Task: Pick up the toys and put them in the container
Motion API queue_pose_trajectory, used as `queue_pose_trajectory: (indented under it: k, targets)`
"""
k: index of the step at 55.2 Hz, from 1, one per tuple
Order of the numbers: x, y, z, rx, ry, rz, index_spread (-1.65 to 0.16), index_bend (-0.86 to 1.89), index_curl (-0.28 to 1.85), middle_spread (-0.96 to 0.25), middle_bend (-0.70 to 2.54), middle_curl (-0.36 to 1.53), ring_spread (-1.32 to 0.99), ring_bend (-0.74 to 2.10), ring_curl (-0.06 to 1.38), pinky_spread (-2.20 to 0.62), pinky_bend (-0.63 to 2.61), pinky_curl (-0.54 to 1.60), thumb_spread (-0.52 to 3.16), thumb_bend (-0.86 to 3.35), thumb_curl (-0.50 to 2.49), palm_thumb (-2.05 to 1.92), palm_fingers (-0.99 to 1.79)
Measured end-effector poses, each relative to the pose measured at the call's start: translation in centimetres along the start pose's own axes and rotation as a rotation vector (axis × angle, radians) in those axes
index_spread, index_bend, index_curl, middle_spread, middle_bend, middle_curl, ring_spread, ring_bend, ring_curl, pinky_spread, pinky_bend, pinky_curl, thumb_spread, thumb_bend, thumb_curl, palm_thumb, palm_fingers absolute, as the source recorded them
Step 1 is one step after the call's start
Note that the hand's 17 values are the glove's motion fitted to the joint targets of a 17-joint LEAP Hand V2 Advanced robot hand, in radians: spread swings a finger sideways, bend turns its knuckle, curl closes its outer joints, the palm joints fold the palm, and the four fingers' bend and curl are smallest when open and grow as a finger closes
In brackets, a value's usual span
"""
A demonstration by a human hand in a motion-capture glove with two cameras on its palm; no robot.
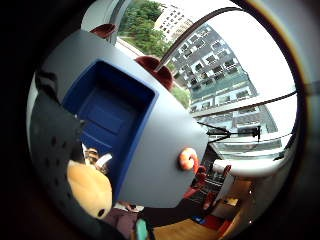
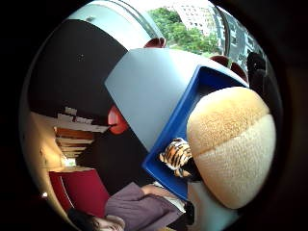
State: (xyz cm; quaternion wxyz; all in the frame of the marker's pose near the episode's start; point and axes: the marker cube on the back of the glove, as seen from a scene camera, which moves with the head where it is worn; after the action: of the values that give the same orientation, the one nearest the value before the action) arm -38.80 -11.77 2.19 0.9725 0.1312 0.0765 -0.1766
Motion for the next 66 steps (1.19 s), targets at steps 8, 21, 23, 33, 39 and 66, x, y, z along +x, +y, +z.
queue_pose_trajectory:
  k: [8, 21, 23, 33, 39, 66]
  targets:
    - [-3.5, -0.6, 1.1, -0.121, -0.089, -0.138, -0.35, 0.75, 0.86, -0.23, 1.2, 0.82, -0.36, 1.46, 0.74, -0.34, 1.28, 0.63, 0.39, -0.01, 0.99, 0.67, 0.81]
    - [-4.0, 0.1, 3.3, -0.479, -0.055, -0.06, -0.23, 0.05, 0.61, -0.07, 0.34, 0.54, -0.14, 0.79, 0.56, -0.1, 1.35, 0.57, 0.89, -0.16, 0.75, 0.09, -0.82]
    - [-2.9, 0.5, 2.9, -0.451, -0.068, -0.115, -0.21, 0.01, 0.53, -0.03, 0.25, 0.5, -0.1, 0.65, 0.51, -0.06, 1.31, 0.54, 0.93, -0.12, 0.7, 0.03, -0.75]
    - [3.0, 1.6, 0.3, -0.349, -0.059, -0.041, -0.18, -0.01, 0.33, 0.06, 0.08, 0.37, 0.02, 0.34, 0.36, 0.04, 1.13, 0.45, 1.06, -0.07, 0.55, -0.08, -0.53]
    - [7.3, 3.6, -0.9, -0.323, -0.038, -0.108, -0.19, 0.01, 0.26, 0.06, 0.09, 0.33, 0.04, 0.28, 0.34, 0.07, 1.04, 0.41, 1.09, -0.06, 0.48, -0.07, -0.45]
    - [32.7, 16.9, 6.7, -0.377, -0.06, 0.416, -0.19, 0.04, 0.12, 0.05, 0.12, 0.24, 0.05, 0.21, 0.34, 0.08, 0.9, 0.35, 1.14, -0.06, 0.31, -0.07, -0.33]
